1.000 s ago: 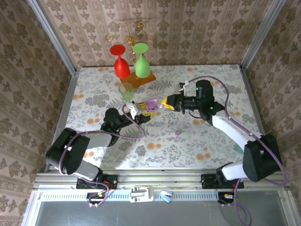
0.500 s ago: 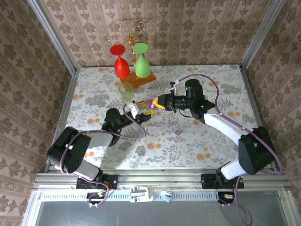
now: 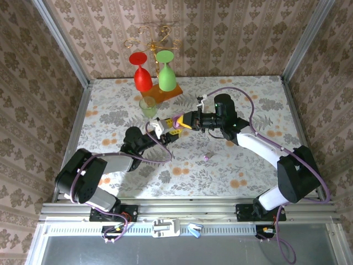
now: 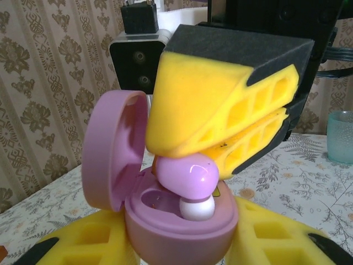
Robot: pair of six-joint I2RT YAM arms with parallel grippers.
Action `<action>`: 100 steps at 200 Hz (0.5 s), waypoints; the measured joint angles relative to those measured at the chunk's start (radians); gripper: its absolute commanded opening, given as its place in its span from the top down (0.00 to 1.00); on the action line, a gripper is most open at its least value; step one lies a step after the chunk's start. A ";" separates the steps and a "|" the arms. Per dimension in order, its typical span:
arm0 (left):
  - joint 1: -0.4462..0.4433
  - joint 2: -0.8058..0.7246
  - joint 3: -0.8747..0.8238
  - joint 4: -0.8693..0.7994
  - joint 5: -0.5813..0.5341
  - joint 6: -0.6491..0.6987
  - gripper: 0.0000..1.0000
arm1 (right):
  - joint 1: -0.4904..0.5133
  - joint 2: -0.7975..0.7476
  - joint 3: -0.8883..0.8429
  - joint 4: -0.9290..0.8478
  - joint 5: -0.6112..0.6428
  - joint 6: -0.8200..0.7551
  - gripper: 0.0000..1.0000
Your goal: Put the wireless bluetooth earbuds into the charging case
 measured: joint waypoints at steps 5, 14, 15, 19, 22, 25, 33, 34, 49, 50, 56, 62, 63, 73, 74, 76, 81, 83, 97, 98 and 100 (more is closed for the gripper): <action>0.000 0.000 0.000 0.000 0.000 0.000 0.73 | 0.000 0.000 0.000 -0.001 0.002 -0.004 0.92; 0.000 0.000 0.000 0.000 -0.001 0.000 0.73 | 0.001 0.000 0.003 -0.006 0.004 -0.012 0.92; 0.000 0.000 0.000 0.000 -0.001 0.000 0.73 | 0.001 0.000 0.003 -0.007 0.004 -0.013 0.92; 0.000 0.000 0.000 0.000 -0.001 0.000 0.73 | 0.002 0.000 0.004 -0.010 0.007 -0.018 0.92; 0.000 0.000 0.000 0.000 -0.001 0.000 0.73 | 0.002 0.000 0.005 -0.011 0.009 -0.019 0.92; 0.000 0.000 0.000 0.000 -0.001 0.000 0.73 | 0.002 0.000 0.005 -0.014 0.010 -0.023 0.92; 0.000 0.000 0.000 -0.002 -0.001 0.000 0.74 | 0.004 0.000 0.007 -0.019 0.014 -0.030 0.92; 0.000 0.000 0.000 -0.002 -0.001 0.000 0.74 | 0.004 0.000 0.007 -0.019 0.015 -0.031 0.92; -0.001 0.003 0.000 -0.006 -0.002 0.000 0.74 | 0.008 0.000 0.018 -0.050 0.026 -0.057 0.91; -0.001 0.003 0.000 -0.006 -0.002 -0.001 0.74 | 0.008 0.000 0.018 -0.052 0.027 -0.058 0.91; -0.001 0.003 0.000 -0.008 -0.002 -0.001 0.74 | 0.011 0.000 0.024 -0.070 0.034 -0.074 0.90; -0.001 0.003 0.000 -0.010 -0.002 -0.001 0.74 | 0.014 0.000 0.032 -0.087 0.043 -0.090 0.88; -0.001 0.003 0.000 -0.010 -0.002 -0.001 0.74 | 0.014 0.000 0.033 -0.090 0.043 -0.092 0.88; -0.001 0.003 0.000 -0.012 -0.004 -0.002 0.74 | 0.019 0.000 0.048 -0.122 0.058 -0.117 0.86; -0.001 0.003 0.000 -0.012 -0.004 -0.002 0.74 | 0.020 0.000 0.050 -0.126 0.060 -0.121 0.86; -0.001 0.003 0.001 -0.013 -0.005 -0.003 0.74 | 0.021 0.000 0.052 -0.131 0.062 -0.125 0.86; -0.001 0.003 0.001 -0.014 -0.005 -0.004 0.73 | 0.023 0.000 0.059 -0.145 0.069 -0.136 0.84; -0.001 0.003 0.002 -0.014 -0.005 -0.004 0.74 | 0.024 0.000 0.061 -0.150 0.070 -0.141 0.84; -0.001 0.003 0.002 -0.018 -0.006 -0.004 0.74 | 0.030 0.000 0.076 -0.182 0.085 -0.172 0.80; -0.001 0.003 0.002 -0.018 -0.006 -0.004 0.74 | 0.031 0.000 0.077 -0.184 0.086 -0.175 0.80; -0.001 0.003 0.002 -0.018 -0.007 -0.004 0.74 | 0.031 0.000 0.079 -0.190 0.090 -0.178 0.80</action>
